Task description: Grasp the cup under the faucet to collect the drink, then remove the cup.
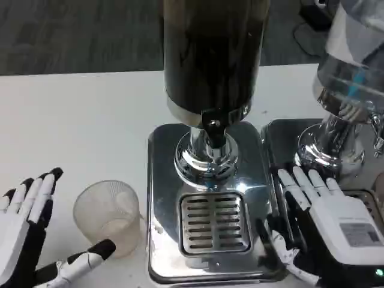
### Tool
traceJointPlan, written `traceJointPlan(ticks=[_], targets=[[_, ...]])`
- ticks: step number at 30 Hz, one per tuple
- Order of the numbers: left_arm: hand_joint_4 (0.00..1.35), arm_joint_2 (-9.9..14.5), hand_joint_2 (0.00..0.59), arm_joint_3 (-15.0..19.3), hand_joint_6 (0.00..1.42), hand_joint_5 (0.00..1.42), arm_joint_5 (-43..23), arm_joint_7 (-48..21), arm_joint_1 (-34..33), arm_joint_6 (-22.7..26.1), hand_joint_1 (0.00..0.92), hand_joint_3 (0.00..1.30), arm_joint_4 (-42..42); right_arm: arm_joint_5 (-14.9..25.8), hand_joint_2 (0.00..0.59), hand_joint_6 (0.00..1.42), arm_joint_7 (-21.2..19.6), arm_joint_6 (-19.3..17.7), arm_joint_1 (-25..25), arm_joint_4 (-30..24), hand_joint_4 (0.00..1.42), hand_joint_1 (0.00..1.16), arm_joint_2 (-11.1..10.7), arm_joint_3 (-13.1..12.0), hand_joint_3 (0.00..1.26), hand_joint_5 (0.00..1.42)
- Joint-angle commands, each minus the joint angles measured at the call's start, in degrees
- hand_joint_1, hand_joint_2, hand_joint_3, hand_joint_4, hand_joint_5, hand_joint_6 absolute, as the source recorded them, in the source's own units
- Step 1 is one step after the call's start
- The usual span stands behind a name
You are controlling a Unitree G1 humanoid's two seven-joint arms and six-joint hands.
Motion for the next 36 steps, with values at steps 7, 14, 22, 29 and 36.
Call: traceJointPlan(ticks=[7,14,22,29,36], targets=[[0.0,-0.11,0.054,0.51,0.0,0.0,-0.92,1.46,0.45,-2.2,0.0,0.0,0.51,0.43,0.586,0.0,0.19,-0.05,0.12,-0.88,0.0,0.45,-0.25,-0.43,0.07,0.0],[0.0,-1.33,0.068,1.71,0.0,0.04,-0.42,8.12,0.91,-6.91,0.0,0.02,1.35,0.66,0.586,0.0,0.36,-0.21,-0.24,-0.59,0.0,0.45,-0.37,-0.33,0.08,0.0],[0.01,-2.38,0.064,3.35,0.02,0.15,-7.63,11.37,-0.47,-14.95,0.0,0.06,7.18,-0.05,0.586,0.0,1.1,0.51,-1.22,-0.4,0.0,0.46,0.34,0.63,0.09,0.0],[0.02,-2.4,0.056,4.09,0.04,0.17,-12.32,11.33,-3.61,-20.79,0.0,0.07,14.26,-1.6,0.586,0.0,-0.9,2.33,-0.05,-0.57,0.0,0.46,2.65,1.16,0.1,0.0],[0.0,-0.31,0.028,4.19,0.0,0.09,-15.32,7.73,-6.34,-25.1,0.0,0.0,20.59,-4.24,0.586,0.0,-1.63,4.3,0.05,-0.06,0.0,0.46,5.09,3.47,0.11,0.0]])
